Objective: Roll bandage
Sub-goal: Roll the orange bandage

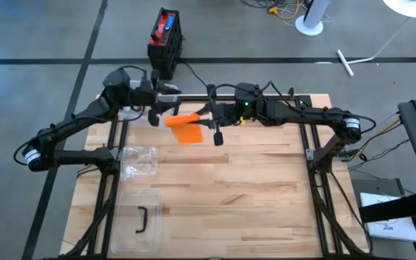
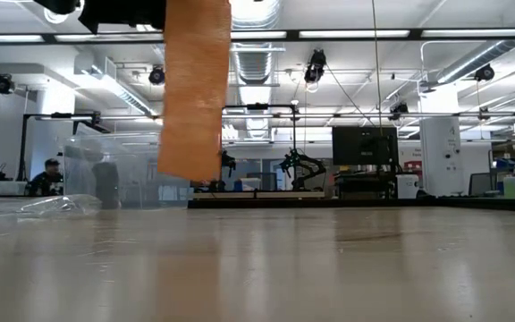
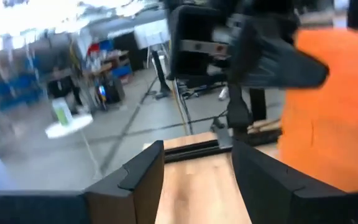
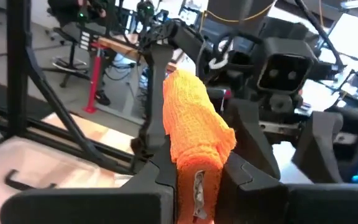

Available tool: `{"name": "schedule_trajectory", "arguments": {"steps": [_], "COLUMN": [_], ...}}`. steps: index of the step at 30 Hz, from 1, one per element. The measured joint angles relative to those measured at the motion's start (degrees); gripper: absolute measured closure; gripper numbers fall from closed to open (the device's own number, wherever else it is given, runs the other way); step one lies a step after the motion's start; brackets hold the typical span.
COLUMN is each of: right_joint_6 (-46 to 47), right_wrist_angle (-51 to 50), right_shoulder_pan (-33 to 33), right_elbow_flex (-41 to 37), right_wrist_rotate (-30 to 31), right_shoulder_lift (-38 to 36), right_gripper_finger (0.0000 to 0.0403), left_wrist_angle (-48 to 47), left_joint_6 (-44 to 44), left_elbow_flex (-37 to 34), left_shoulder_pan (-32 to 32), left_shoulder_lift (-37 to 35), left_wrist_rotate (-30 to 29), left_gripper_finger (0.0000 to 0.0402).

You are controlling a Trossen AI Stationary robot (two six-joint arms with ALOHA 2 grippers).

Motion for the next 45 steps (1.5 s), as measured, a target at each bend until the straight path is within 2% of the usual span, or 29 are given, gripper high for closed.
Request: {"name": "schedule_trajectory", "arguments": {"steps": [4,6,9,12,16,21,26,29,34,45], "right_joint_6": [-6.61,-10.72,-15.35,-16.9,-18.52,-20.65,-26.81,-32.07,-41.47,-53.74], "right_wrist_angle": [0.37,0.34,0.64,1.58,1.94,1.62,0.96,-0.33,0.46,4.78], "right_shoulder_pan": [0.0,0.06,0.04,0.24,1.18,1.26,1.26,1.32,1.24,-0.38], "right_elbow_flex": [0.0,0.0,0.0,-0.01,0.0,-0.01,-0.02,-0.07,-0.07,-0.07], "right_wrist_rotate": [0.1,0.08,0.14,0.28,0.18,0.17,0.63,3.6,4.86,8.12], "right_shoulder_lift": [0.0,0.0,0.0,-0.37,-1.4,-1.64,-1.31,-1.2,-1.2,1.05], "right_gripper_finger": [0.0361,0.0361,0.0361,0.0361,0.0361,0.0361,0.0361,0.0361,0.0361,0.0361], "left_wrist_angle": [-0.63,-0.42,-1.08,-3.95,-7.49,-5.98,0.35,2.22,1.73,2.11], "left_joint_6": [-15.01,-28.94,-35.56,-35.63,-34.35,-35.92,-43.09,-47.49,-54.98,-53.66], "left_elbow_flex": [0.24,0.79,0.79,0.73,0.64,0.59,0.57,0.66,0.63,0.61], "left_shoulder_pan": [0.34,0.3,0.49,0.49,1.33,2.42,2.4,2.44,2.42,1.31], "left_shoulder_lift": [0.04,0.05,-0.29,-2.17,-4.73,-6.43,-5.54,-6.3,-7.21,-5.69], "left_wrist_rotate": [0.66,0.44,8.33,10.21,6.76,7.02,13.32,16.27,16.7,14.75], "left_gripper_finger": [0.0219,0.0214,0.0203,0.0188,0.016,0.0114,0.0081,0.0073,0.0063,0.0055]}}
